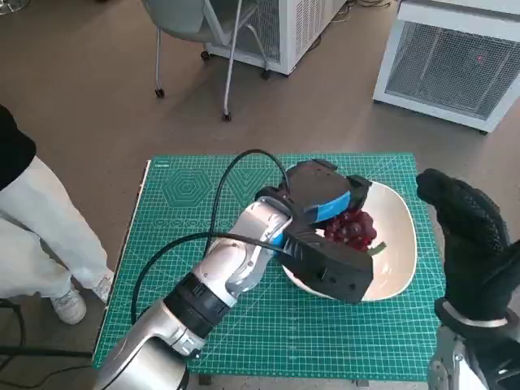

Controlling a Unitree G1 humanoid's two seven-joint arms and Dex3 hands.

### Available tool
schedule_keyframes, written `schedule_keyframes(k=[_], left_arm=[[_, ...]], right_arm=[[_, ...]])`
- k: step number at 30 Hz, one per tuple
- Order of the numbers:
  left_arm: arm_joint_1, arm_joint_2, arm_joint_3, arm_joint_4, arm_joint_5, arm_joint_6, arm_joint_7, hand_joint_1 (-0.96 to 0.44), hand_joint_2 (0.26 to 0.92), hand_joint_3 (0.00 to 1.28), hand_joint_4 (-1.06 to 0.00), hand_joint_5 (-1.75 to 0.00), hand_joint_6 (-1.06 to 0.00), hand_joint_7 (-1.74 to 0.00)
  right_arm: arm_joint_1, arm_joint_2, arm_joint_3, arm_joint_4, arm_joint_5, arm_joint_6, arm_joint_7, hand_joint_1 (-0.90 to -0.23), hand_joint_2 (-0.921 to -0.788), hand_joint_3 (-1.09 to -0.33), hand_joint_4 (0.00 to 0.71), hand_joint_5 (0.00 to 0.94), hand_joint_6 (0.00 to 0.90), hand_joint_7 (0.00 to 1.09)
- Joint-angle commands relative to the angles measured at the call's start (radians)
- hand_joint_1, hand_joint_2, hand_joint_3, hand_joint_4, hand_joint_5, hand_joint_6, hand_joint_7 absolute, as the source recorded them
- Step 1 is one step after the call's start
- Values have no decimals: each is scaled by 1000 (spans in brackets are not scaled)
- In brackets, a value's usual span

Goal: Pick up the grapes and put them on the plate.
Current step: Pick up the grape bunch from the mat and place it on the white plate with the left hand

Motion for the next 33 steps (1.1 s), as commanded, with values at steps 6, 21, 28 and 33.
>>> schedule_keyframes(k=[6,21,28,33], left_arm=[[-44,-24,3,69,-31,-13,-16,5,921,248,-504,-1432,-416,-1308],[-110,-48,62,340,-215,-158,-157,-225,729,106,-44,-84,-112,-34],[-109,-49,62,434,-215,-258,-69,-404,753,55,-2,-5,-9,-2],[-103,-45,68,484,-216,-324,-3,-528,818,44,0,0,-1,0]], right_arm=[[18,10,9,9,-22,13,-19,-518,-921,-672,418,1,28,607],[11,13,13,14,-20,19,-24,-520,-921,-673,418,1,24,612],[2,17,16,30,-17,11,-20,-522,-921,-670,418,1,25,614],[-7,19,18,47,-9,5,-10,-523,-921,-670,414,0,24,614]])
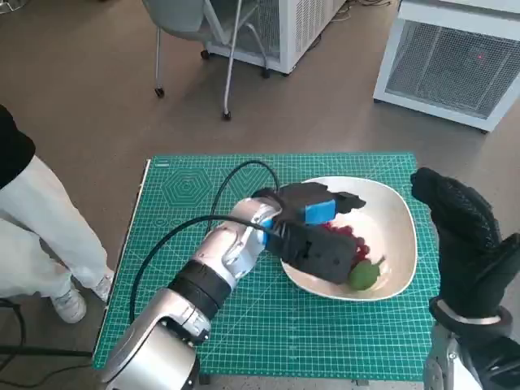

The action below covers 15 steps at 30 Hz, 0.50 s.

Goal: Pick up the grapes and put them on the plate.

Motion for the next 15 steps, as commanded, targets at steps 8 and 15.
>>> schedule_keyframes(k=[8,15], left_arm=[[11,25,71,80,-65,-155,118,-695,914,224,1,1,-14,-7],[51,69,154,74,-149,-245,130,-726,920,397,1,1,-55,-26]], right_arm=[[-7,8,7,42,18,-8,17,-525,-921,-670,413,1,25,616],[-12,9,12,47,27,-10,23,-525,-921,-669,414,1,26,614]])
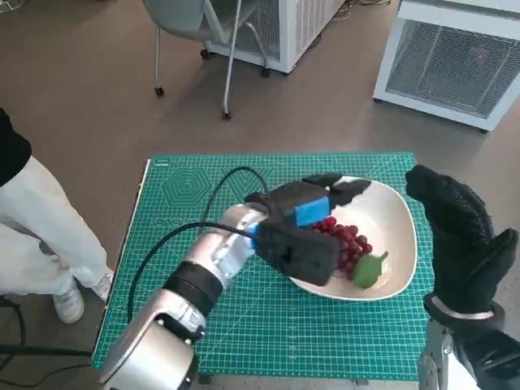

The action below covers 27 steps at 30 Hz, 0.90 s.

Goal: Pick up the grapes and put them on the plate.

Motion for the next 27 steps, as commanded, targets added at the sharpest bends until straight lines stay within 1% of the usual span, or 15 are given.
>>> schedule_keyframes(k=[1,4,6,7,9,11,13,16,18,22,27], left_arm=[[52,48,80,-9,-87,-76,14,-724,921,414,1,1,-65,-30],[88,73,145,-20,-163,-125,-3,-711,921,451,1,1,-93,-42],[116,82,200,-23,-234,-158,-40,-704,921,461,1,1,-106,-48],[134,85,238,-25,-286,-176,-72,-700,921,465,1,1,-112,-50],[171,84,332,-30,-421,-189,-179,-692,921,469,0,1,-126,-56],[203,77,436,-39,-578,-164,-320,-687,921,467,-5,-2,-138,-60],[223,72,508,-51,-689,-126,-427,-683,921,462,-13,-6,-145,-60],[246,73,586,-81,-810,-65,-538,-676,921,458,-20,-9,-147,-57],[269,82,637,-114,-888,-20,-596,-668,921,460,-17,-7,-142,-51],[310,100,699,-167,-976,39,-645,-647,921,425,-17,-7,-136,-43],[372,118,737,-256,-1012,70,-636,-639,921,352,-28,-9,-139,-38]], right_arm=[[5,3,3,14,9,6,11,-525,-921,-669,414,1,27,614],[4,2,3,13,13,8,14,-525,-921,-668,415,1,28,613],[4,1,3,11,15,10,15,-525,-921,-668,415,2,30,612],[4,0,3,9,16,12,16,-525,-921,-667,415,2,31,612],[3,-2,1,8,18,14,18,-525,-921,-667,415,2,33,612],[1,-4,0,8,20,16,19,-525,-921,-667,415,2,34,612],[0,-5,0,7,21,17,19,-525,-921,-667,415,2,35,612],[-2,-5,1,5,21,20,19,-524,-921,-667,416,2,36,611],[-5,-4,1,3,21,24,17,-524,-921,-667,416,2,37,611],[-9,-5,2,-4,21,31,15,-524,-921,-666,416,2,38,610],[-14,-8,1,-7,18,38,14,-524,-921,-666,417,2,40,609]])
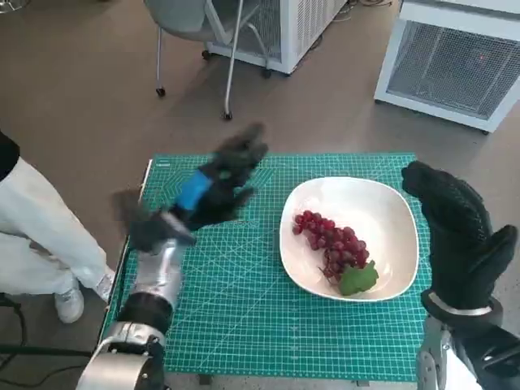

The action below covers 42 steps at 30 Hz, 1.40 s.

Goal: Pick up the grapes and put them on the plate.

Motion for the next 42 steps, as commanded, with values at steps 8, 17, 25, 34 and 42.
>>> schedule_keyframes(k=[8,17,25,34,42], left_arm=[[157,22,84,-227,-93,72,-7,-614,921,307,-34,-7,-142,-34],[228,1,77,-363,-116,155,30,-595,921,289,-32,-3,-140,-30],[261,-11,72,-445,-119,204,56,-582,921,257,-21,0,-142,-29],[272,-27,77,-476,-131,221,67,-572,921,249,-17,0,-140,-27],[274,-31,72,-479,-118,197,78,-468,921,215,-11,0,-132,-21]], right_arm=[[3,-8,-3,2,1,29,5,-524,-921,-666,416,2,41,609],[2,-10,0,3,7,34,13,-527,-921,-665,417,2,48,617],[1,-15,-4,10,17,36,30,-527,-921,-665,418,2,44,620],[4,-19,-4,10,22,40,42,-526,-921,-672,419,3,38,625],[1,-25,-4,11,30,48,47,-528,-921,-674,419,2,35,629]])
